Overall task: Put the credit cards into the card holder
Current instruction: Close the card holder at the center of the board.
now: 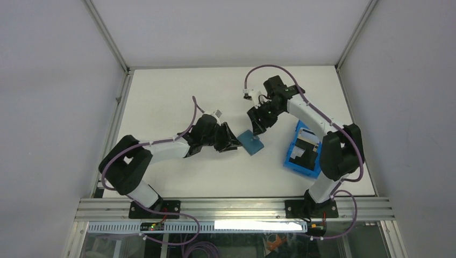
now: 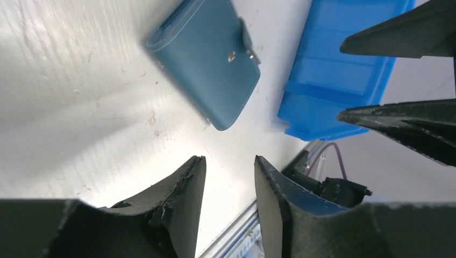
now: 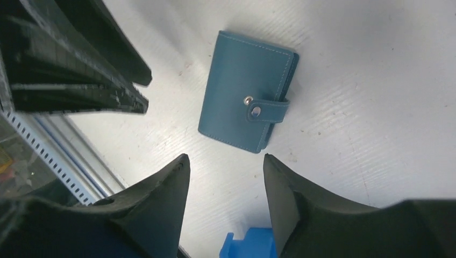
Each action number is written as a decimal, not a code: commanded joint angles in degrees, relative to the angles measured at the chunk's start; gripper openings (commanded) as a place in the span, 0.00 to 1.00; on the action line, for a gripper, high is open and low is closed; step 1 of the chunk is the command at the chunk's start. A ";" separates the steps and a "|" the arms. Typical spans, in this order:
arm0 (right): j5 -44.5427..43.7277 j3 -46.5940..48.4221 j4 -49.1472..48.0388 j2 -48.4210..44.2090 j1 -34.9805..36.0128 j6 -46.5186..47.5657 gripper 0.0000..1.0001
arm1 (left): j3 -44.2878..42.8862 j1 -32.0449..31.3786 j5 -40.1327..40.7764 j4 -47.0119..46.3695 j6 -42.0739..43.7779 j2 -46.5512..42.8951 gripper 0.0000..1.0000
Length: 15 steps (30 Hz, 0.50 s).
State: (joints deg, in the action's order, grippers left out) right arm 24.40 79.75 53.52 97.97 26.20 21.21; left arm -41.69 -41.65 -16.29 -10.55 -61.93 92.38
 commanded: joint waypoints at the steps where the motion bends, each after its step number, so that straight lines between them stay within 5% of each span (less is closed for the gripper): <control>1: 8.70 0.93 1.98 -7.77 -1.28 10.26 0.57 | -5.07 0.65 3.22 12.18 16.87 -6.18 0.43; 3: 8.98 -2.24 -1.42 -12.10 -1.53 14.15 0.71 | -7.43 1.57 1.99 16.16 23.75 -6.35 0.46; 4: 8.40 -2.57 -2.13 -11.80 -1.57 13.94 0.93 | -8.31 2.19 1.11 17.18 26.12 -6.22 0.47; 5: 9.21 -1.57 -1.53 -9.99 -2.22 12.09 0.97 | -9.00 2.83 0.14 17.76 27.85 -5.81 0.48; 9: 18.83 9.01 18.03 3.32 -4.47 18.71 0.99 | -13.51 5.80 -5.21 19.74 31.25 -1.79 0.49; 15: 10.59 -5.77 -2.65 -6.20 -2.30 16.10 0.97 | -22.78 6.58 -6.85 26.56 35.44 7.14 0.48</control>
State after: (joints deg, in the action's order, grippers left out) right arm 36.93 78.83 57.95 98.70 22.35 36.47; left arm -59.09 -35.07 -19.62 11.77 -32.53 96.01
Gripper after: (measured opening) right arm 0.980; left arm 0.479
